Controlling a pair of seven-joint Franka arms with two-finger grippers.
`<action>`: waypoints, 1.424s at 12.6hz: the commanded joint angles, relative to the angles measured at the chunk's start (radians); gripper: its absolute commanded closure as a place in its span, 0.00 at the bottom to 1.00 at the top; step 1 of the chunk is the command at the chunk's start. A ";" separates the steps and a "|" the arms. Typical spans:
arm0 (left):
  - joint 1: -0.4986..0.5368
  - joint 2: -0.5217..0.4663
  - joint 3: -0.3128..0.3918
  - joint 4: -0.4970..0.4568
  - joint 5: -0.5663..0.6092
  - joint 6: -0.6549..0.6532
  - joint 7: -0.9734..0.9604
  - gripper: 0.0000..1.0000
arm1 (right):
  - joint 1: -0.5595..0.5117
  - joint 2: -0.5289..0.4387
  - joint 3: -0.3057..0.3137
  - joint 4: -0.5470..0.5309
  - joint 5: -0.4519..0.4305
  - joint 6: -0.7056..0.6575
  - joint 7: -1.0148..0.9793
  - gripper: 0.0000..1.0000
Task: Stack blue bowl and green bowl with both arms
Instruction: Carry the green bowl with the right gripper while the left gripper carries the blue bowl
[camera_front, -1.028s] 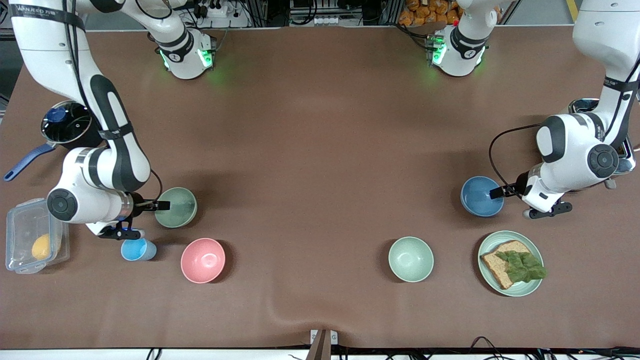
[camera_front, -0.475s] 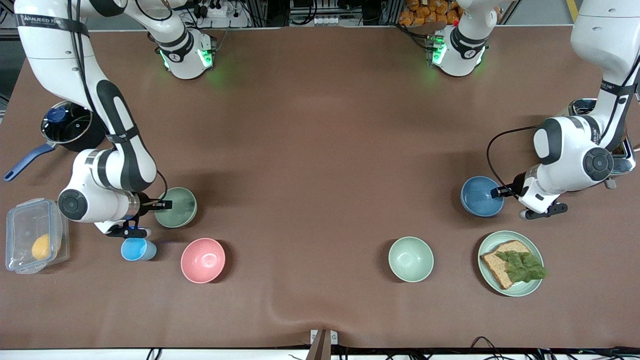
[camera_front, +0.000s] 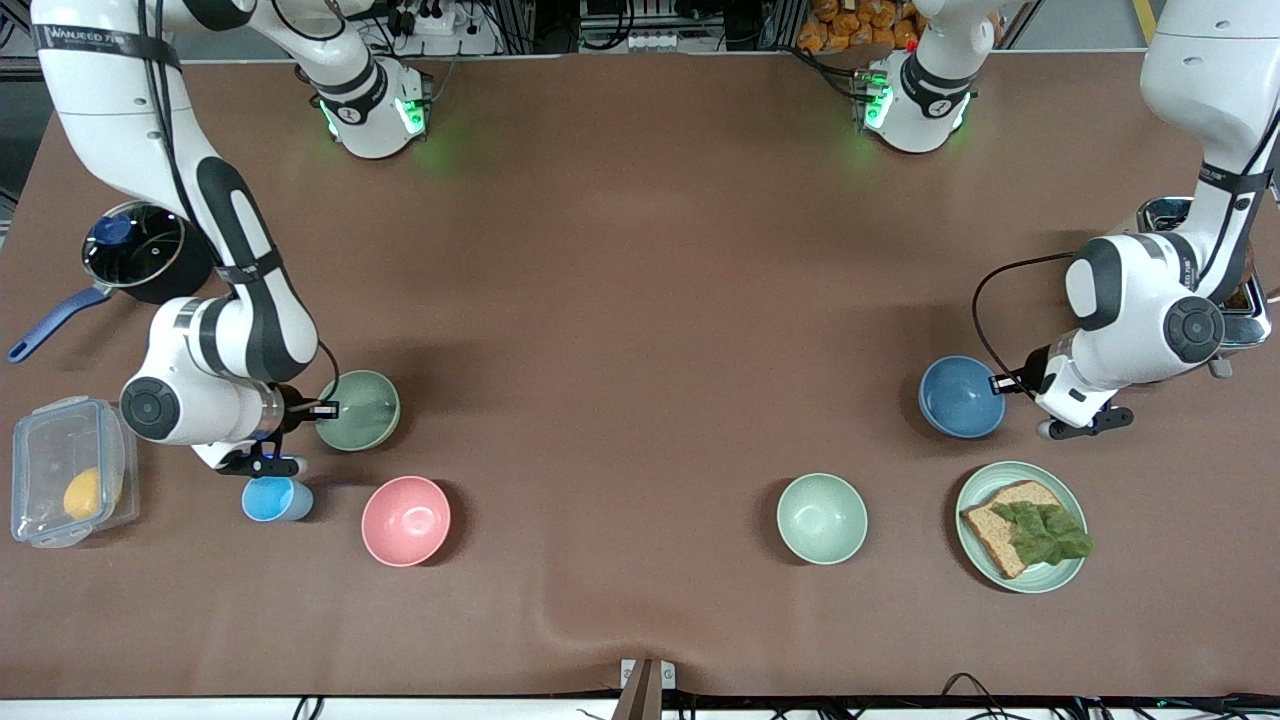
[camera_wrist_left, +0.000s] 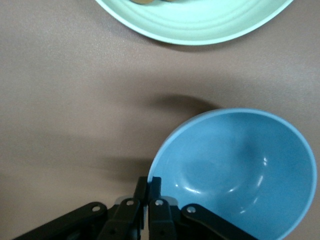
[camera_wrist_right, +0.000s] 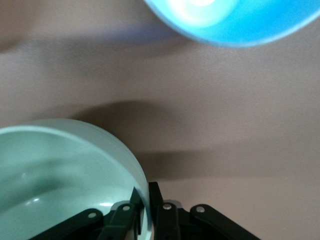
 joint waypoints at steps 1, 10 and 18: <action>-0.004 0.006 -0.002 0.008 -0.006 0.018 0.002 1.00 | 0.015 -0.008 0.012 -0.008 0.050 -0.007 0.026 1.00; -0.005 -0.121 -0.106 0.262 -0.006 -0.372 0.006 1.00 | 0.043 0.025 0.242 0.200 0.154 -0.159 0.593 1.00; -0.007 -0.123 -0.321 0.402 -0.018 -0.537 -0.288 1.00 | 0.248 0.116 0.298 0.341 0.167 0.065 0.936 1.00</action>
